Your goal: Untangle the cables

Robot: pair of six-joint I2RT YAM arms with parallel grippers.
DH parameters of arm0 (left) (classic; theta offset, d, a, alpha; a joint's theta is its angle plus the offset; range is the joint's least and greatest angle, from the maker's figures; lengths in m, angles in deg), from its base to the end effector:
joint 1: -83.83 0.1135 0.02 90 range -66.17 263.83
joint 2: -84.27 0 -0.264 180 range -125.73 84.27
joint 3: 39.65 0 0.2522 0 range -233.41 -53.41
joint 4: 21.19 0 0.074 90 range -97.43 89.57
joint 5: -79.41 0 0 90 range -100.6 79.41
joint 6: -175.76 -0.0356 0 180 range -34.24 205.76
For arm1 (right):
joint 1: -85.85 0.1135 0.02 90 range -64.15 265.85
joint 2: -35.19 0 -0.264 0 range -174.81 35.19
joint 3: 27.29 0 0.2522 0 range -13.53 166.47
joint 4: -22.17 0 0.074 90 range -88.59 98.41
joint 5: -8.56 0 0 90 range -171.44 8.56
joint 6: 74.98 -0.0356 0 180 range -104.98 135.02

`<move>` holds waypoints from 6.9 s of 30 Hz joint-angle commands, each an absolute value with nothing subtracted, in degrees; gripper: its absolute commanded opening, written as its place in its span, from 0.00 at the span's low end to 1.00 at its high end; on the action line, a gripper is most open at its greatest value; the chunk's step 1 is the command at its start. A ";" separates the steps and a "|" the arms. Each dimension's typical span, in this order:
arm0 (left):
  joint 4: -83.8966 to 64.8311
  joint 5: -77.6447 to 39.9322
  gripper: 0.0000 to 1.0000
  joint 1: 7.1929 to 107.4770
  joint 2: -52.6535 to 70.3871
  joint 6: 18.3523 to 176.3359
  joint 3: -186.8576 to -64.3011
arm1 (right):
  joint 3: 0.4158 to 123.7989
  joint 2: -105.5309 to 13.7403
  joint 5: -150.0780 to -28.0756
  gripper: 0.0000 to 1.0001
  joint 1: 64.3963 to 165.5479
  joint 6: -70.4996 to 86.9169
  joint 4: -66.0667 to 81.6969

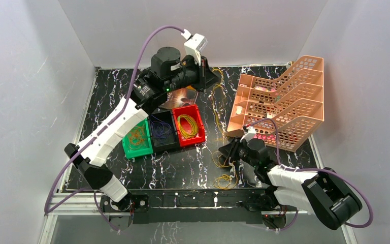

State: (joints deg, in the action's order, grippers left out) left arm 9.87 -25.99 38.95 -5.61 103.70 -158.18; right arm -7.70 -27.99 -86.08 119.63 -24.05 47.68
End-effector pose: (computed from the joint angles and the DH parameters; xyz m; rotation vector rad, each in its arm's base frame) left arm 0.2406 -0.2530 0.4939 0.6118 1.6057 -1.0481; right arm 0.1544 0.1067 0.1412 0.0335 1.9979 0.9255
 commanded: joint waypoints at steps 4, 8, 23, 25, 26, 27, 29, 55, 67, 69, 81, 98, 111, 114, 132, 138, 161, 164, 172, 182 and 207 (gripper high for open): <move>18.33 -20.89 0.00 38.68 -7.90 98.00 -171.72 | -9.84 -27.04 -86.62 0.32 119.74 -24.86 47.07; 20.44 -17.18 0.00 38.74 -9.39 95.16 -177.61 | -10.73 -26.75 -86.85 0.32 119.76 -25.01 45.88; 22.87 -15.73 0.00 38.79 -11.56 93.00 -184.06 | -7.55 -7.48 -84.47 0.47 119.76 -21.52 34.28; 22.87 -16.05 0.00 38.75 -11.49 93.06 -183.96 | -5.66 -3.93 -83.14 0.50 119.70 -20.49 31.36; 22.88 -16.09 0.00 38.75 -11.50 93.06 -183.85 | -4.62 -1.96 -82.63 0.51 119.70 -19.89 29.75; 22.89 -16.13 0.00 38.76 -11.45 93.10 -183.84 | -3.76 -0.84 -82.24 0.53 119.76 -19.34 28.67; 22.89 -16.21 0.00 38.75 -11.42 93.15 -183.58 | -2.21 0.78 -81.88 0.53 119.76 -19.17 27.55; 21.95 -16.99 0.00 38.76 -10.31 93.32 -181.74 | 4.89 -29.31 -90.89 0.53 119.77 -19.17 57.45; 21.72 -16.57 0.00 38.77 -9.29 92.94 -180.66 | 6.93 -35.99 -94.17 0.30 119.72 -15.34 58.44; 21.61 -16.09 0.00 38.75 -8.95 92.74 -180.27 | 3.60 -35.21 -93.92 0.22 119.77 -16.08 58.30; 22.56 -11.65 0.00 38.74 -8.85 90.76 -180.13 | -3.89 -23.52 -91.71 0.00 119.77 -19.71 43.67; 22.52 4.39 0.00 38.72 -8.47 82.08 -185.26 | -9.86 -16.79 -88.28 0.00 119.77 -24.52 28.62; 22.08 7.05 0.00 38.75 -5.02 81.33 -178.69 | -6.89 -10.54 -89.10 0.00 119.76 -24.52 25.73; 22.06 7.32 0.00 38.75 -4.50 81.49 -177.35 | -5.42 -8.25 -88.68 0.00 119.71 -24.52 23.42; 22.74 8.82 0.00 38.75 -2.52 82.98 -171.52 | -0.64 0.91 -88.29 0.00 119.76 -24.52 11.53; 23.20 8.79 0.00 38.79 -1.80 84.64 -168.61 | 3.68 3.00 -88.29 0.00 119.75 -24.52 8.48; 23.77 7.08 0.00 38.77 -1.96 87.21 -163.71 | 14.66 3.28 -79.35 0.98 119.73 -6.63 -3.76; 23.78 6.65 0.00 38.75 -1.69 87.93 -162.94 | 14.50 3.95 -78.23 0.98 119.76 -7.03 -2.74; 23.72 3.98 0.00 38.75 -1.05 91.01 -157.99 | 14.23 2.67 -78.60 0.90 119.77 -8.81 -1.42; 24.06 5.14 0.00 38.75 -1.10 92.84 -151.89 | 13.33 2.81 -78.43 0.88 119.77 -9.24 -0.57; 16.63 2.58 0.00 44.87 -4.42 92.83 -136.60 | 12.27 1.35 -79.14 0.88 119.74 -9.62 0.89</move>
